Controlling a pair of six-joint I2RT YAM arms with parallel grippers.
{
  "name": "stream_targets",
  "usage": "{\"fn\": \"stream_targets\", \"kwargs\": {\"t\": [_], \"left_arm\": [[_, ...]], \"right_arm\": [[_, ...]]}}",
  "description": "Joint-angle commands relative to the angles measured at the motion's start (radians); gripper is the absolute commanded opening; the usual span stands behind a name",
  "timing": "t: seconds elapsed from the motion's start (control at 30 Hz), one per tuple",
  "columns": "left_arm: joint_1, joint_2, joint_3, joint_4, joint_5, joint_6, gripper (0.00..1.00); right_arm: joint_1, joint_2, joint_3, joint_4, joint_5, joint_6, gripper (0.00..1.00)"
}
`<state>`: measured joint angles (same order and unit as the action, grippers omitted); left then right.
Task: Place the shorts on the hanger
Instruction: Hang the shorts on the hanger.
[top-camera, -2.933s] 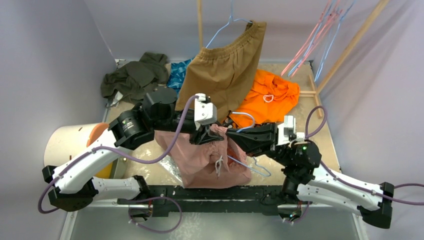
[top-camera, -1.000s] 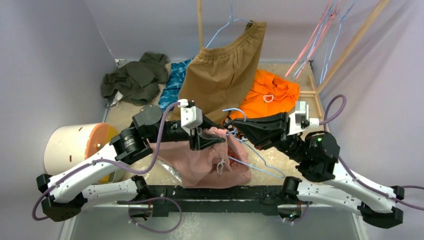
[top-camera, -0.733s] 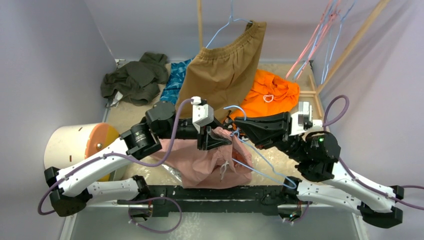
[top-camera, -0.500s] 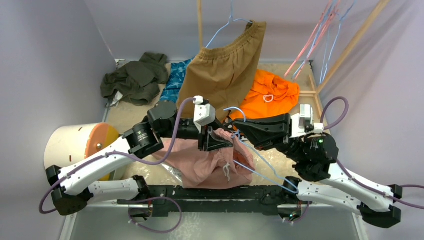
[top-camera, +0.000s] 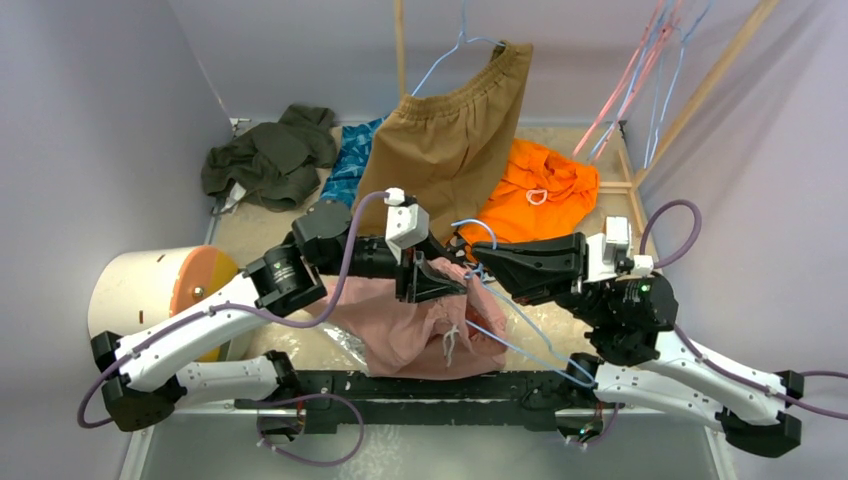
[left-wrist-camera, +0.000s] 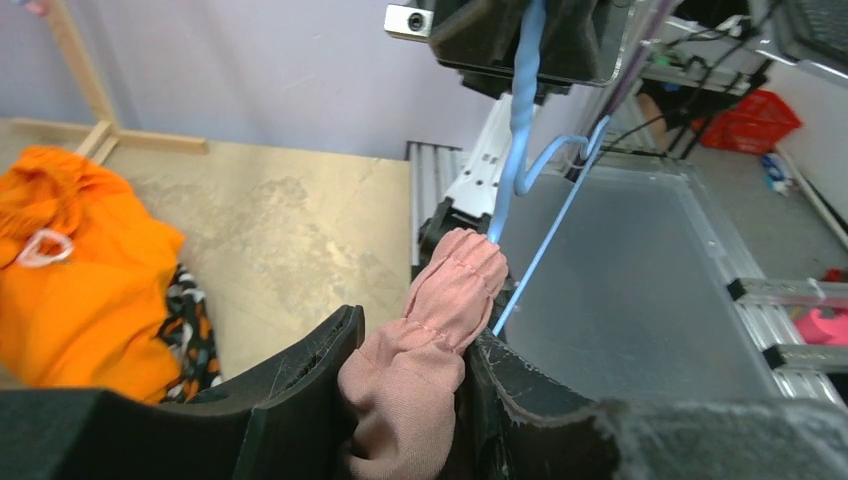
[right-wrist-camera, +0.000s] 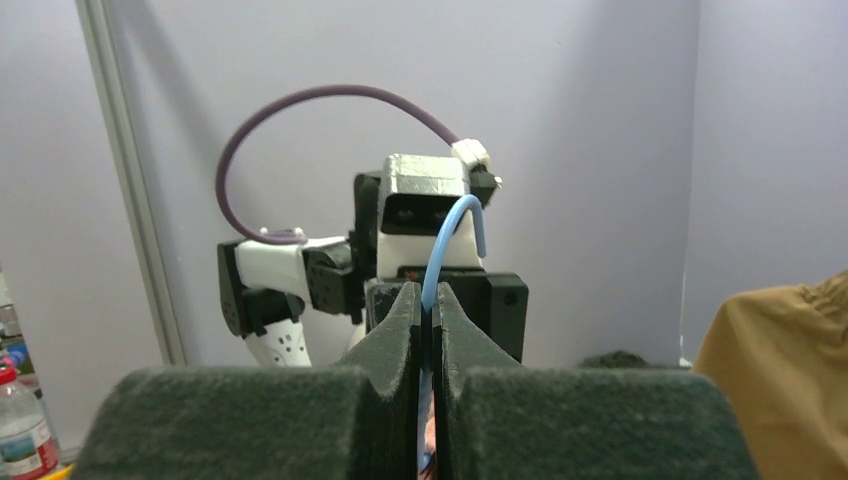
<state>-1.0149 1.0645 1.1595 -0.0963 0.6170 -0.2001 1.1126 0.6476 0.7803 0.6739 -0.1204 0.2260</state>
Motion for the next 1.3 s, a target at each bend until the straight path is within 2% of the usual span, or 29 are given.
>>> {"fn": "stream_targets", "kwargs": {"t": [0.0, 0.13, 0.2, 0.37, 0.57, 0.77, 1.1, 1.2, 1.27], "left_arm": [[-0.004, -0.085, 0.061, -0.029, -0.192, 0.083, 0.0], [-0.004, -0.136, 0.051, -0.131, -0.376, 0.086, 0.0], [-0.004, -0.163, 0.046, -0.168, -0.414, 0.099, 0.0], [-0.004, -0.19, 0.023, -0.206, -0.241, 0.119, 0.0], [-0.004, -0.131, 0.063, -0.319, -0.09, 0.142, 0.12], [-0.004, -0.105, 0.091, -0.364, -0.032, 0.152, 0.28], [-0.004, -0.066, 0.164, -0.332, 0.022, 0.111, 0.39], [-0.003, -0.065, 0.203, -0.362, 0.002, 0.118, 0.5], [-0.004, -0.07, 0.216, -0.374, -0.015, 0.113, 0.61]], "right_arm": [[0.001, 0.0, -0.035, -0.11, 0.054, -0.026, 0.0], [0.001, 0.014, -0.028, -0.156, 0.074, -0.015, 0.0], [0.002, 0.021, -0.03, -0.145, 0.06, -0.009, 0.0], [0.002, 0.036, -0.059, -0.04, -0.005, -0.007, 0.0], [0.001, 0.046, -0.068, 0.057, -0.05, -0.002, 0.0], [0.001, 0.046, -0.093, 0.163, -0.085, 0.031, 0.0], [0.001, 0.084, -0.131, 0.328, -0.126, 0.072, 0.0], [0.001, 0.089, -0.13, 0.348, -0.13, 0.072, 0.0], [0.001, 0.091, -0.128, 0.35, -0.13, 0.07, 0.0]]}}
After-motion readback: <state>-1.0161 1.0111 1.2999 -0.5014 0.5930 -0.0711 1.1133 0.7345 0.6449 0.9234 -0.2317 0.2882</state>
